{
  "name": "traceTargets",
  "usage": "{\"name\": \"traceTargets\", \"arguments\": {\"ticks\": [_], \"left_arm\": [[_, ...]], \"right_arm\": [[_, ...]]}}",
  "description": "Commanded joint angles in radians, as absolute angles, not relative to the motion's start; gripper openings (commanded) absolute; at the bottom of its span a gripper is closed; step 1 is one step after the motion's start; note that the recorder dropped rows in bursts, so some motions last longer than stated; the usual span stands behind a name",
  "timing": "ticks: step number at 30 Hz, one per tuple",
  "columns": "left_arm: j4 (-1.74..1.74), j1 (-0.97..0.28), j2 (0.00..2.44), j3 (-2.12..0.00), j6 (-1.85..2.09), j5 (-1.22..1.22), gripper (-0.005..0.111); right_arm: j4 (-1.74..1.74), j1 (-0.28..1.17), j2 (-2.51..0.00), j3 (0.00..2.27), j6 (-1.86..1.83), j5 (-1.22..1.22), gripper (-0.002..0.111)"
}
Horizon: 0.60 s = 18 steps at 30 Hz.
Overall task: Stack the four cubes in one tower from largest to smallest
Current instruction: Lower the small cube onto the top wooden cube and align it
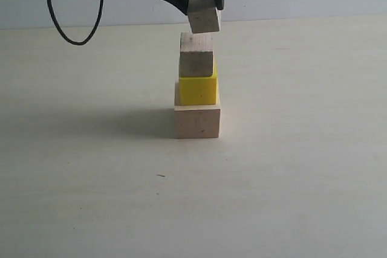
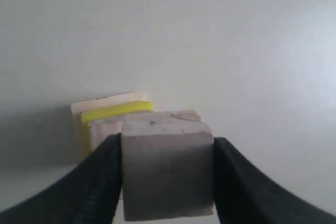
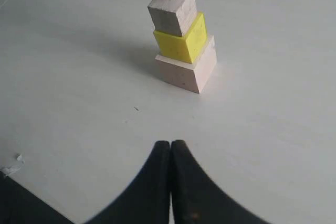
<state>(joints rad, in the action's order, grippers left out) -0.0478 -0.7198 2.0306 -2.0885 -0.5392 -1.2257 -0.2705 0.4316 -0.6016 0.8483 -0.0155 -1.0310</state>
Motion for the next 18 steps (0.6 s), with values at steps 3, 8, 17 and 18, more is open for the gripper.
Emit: {"name": "traceTargets", "arguments": {"ticks": [3,8,17,18], "left_arm": [[-0.032,-0.721,1.982,-2.053,-0.551,-1.221,0.0],[-0.021,-0.721,1.959,-2.013,-0.551,-1.221,0.0],[-0.022,-0.723,1.987,-2.013,-0.573,-1.221,0.0],[-0.022,-0.723,1.989,-2.013,-0.576,-1.221,0.0]], "right_arm": [[-0.274,0.43,-0.595,0.845,-0.026,-1.028,0.0],[-0.274,0.43,-0.595,0.845,-0.026,-1.03,0.0],[-0.277,0.43,-0.595,0.845,-0.026,-1.031,0.0],[-0.277,0.43,-0.595,0.845,-0.026,-1.031,0.0]]}}
